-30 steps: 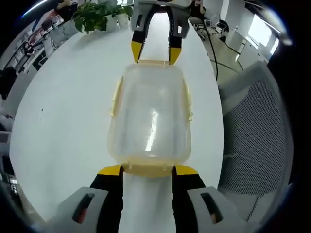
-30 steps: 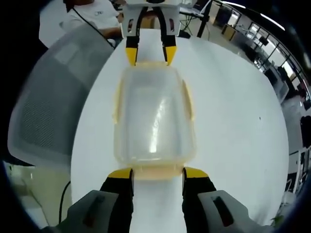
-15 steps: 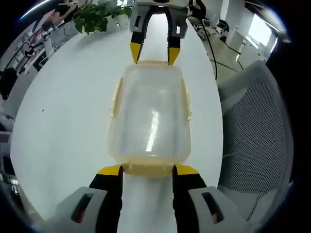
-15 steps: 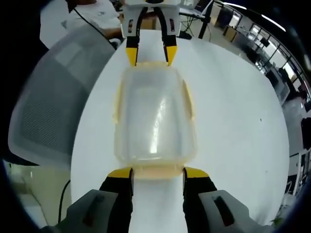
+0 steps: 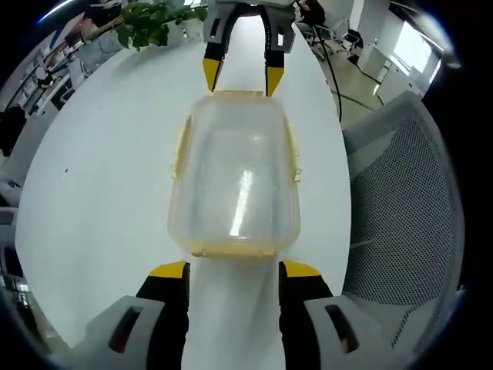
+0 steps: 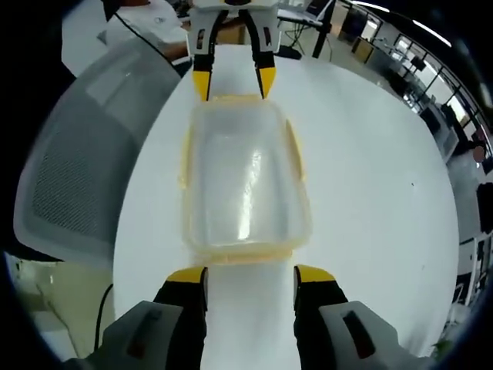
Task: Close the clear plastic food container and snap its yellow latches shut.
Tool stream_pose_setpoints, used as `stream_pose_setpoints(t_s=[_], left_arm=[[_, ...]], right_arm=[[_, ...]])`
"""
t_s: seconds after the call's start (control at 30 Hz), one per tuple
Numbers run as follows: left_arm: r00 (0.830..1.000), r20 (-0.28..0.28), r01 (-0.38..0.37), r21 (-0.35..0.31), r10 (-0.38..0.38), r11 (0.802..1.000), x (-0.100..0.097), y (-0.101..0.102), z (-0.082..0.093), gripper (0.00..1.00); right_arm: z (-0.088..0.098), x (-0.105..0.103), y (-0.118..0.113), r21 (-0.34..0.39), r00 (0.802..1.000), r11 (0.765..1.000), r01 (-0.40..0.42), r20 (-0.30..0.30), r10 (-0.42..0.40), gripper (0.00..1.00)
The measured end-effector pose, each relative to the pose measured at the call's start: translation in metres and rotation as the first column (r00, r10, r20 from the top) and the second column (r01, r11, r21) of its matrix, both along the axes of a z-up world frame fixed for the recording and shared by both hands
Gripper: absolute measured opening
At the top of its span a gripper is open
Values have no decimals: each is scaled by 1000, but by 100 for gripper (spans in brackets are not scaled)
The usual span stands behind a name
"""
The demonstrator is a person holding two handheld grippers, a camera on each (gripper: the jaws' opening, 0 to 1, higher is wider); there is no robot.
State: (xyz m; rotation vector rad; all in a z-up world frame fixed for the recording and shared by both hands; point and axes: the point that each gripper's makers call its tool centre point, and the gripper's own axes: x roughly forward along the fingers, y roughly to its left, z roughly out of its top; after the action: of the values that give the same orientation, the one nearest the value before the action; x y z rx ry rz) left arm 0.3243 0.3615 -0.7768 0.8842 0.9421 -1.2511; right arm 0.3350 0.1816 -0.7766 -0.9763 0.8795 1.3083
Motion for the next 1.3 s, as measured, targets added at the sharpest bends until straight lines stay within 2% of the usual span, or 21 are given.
stream_pose_setpoints(t_s=[0.17,0.23,0.3,0.53,0.63,0.77,1.07,1.13,1.23,1.3], left_arm=[[1000,-10,-24,0,24,1000,-2,4,0,45],[997,-38,-61,-27,60,998,-5,5,2,45],[997,-33,-75,-45,73,996,-4,6,3,47],[987,-77,-147,-62,142,987,-12,12,5,45],[986,-83,-150,-74,144,986,-15,11,9,41],[973,-114,-213,-98,201,972,-15,8,12,41],[948,-147,-302,-129,283,945,-8,6,17,42],[933,-168,-340,-137,317,930,-6,6,18,41],[910,-202,-396,-153,363,905,-4,5,20,41],[896,-223,-423,-168,384,890,-3,4,22,41]], right_arm=[[2,-3,-2,-1,1000,1000,22,-10,-22,43],[5,-6,-2,3,998,999,52,-31,-52,41],[7,-11,-2,15,996,998,66,-56,-66,36],[8,-8,-4,32,985,987,155,-80,-152,39],[11,-8,-1,52,979,981,185,-101,-179,38],[13,-9,-1,57,974,977,206,-102,-200,39],[13,-3,-4,54,946,951,304,-138,-295,40],[15,-1,-3,65,932,937,342,-154,-329,40],[19,0,1,97,896,902,420,-201,-395,40],[18,2,-1,93,885,893,441,-210,-416,40]])
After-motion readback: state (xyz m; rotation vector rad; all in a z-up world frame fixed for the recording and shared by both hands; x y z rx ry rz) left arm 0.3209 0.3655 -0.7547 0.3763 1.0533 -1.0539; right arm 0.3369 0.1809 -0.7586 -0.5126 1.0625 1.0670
